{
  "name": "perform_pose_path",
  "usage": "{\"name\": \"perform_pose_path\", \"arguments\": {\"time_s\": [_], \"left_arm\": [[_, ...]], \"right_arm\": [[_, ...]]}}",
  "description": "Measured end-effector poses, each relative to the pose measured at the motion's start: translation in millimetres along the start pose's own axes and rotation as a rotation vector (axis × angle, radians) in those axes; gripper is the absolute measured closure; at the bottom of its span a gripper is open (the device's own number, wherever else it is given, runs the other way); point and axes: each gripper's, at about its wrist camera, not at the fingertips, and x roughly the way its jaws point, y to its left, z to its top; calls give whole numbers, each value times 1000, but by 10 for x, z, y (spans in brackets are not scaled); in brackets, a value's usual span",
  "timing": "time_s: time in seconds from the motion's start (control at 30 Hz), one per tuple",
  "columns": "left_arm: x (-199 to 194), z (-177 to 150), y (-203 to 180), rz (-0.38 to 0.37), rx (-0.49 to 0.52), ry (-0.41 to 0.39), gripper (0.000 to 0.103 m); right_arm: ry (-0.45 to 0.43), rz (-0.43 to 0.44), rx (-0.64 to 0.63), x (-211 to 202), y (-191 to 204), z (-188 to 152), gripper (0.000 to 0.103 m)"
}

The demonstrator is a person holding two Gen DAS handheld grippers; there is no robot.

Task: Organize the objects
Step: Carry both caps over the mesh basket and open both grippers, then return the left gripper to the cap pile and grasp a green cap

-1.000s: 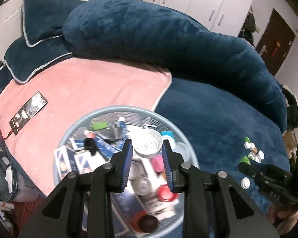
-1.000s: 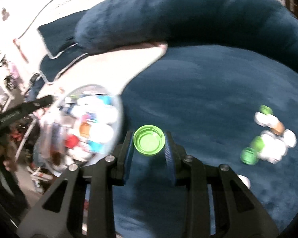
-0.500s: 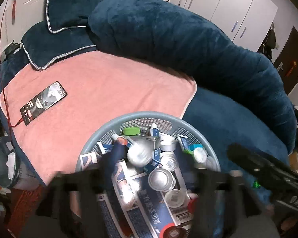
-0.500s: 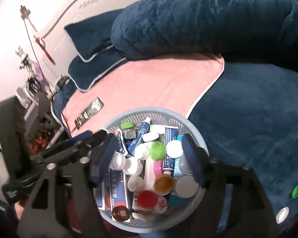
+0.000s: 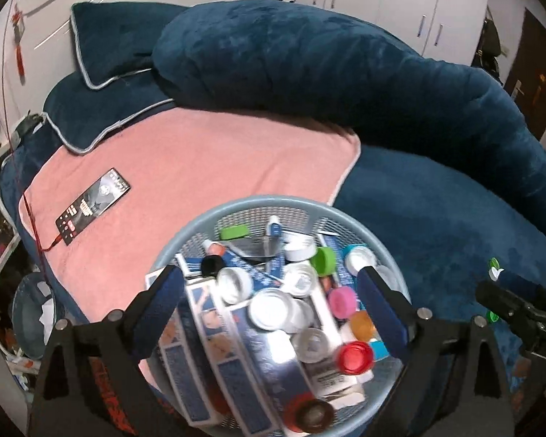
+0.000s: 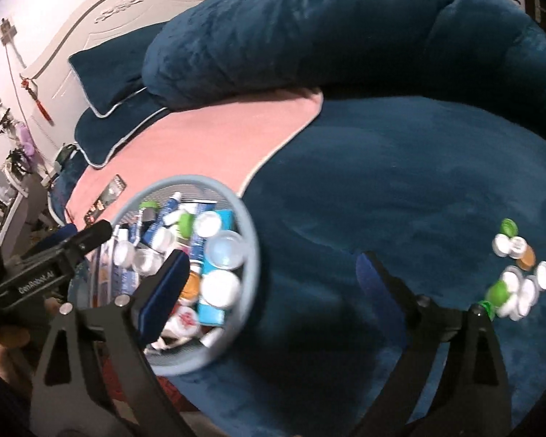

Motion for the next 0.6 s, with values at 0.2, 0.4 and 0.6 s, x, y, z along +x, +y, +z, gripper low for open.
{"name": "perform_pose_path", "arguments": {"time_s": [0.2,0.4,0.6], "left_arm": [[-47,-4,-378,-22,70,2,6],[-85,-29,-810,-58,149,8,6],[-98,-97,-1190,-108,171,20,6]], "right_arm": [[-11,-47,15,-205,-284,-71,5],[-23,-94,55,-386,-615,-159,5],[-23,-161,82,-573,-1039,-282,4]]}}
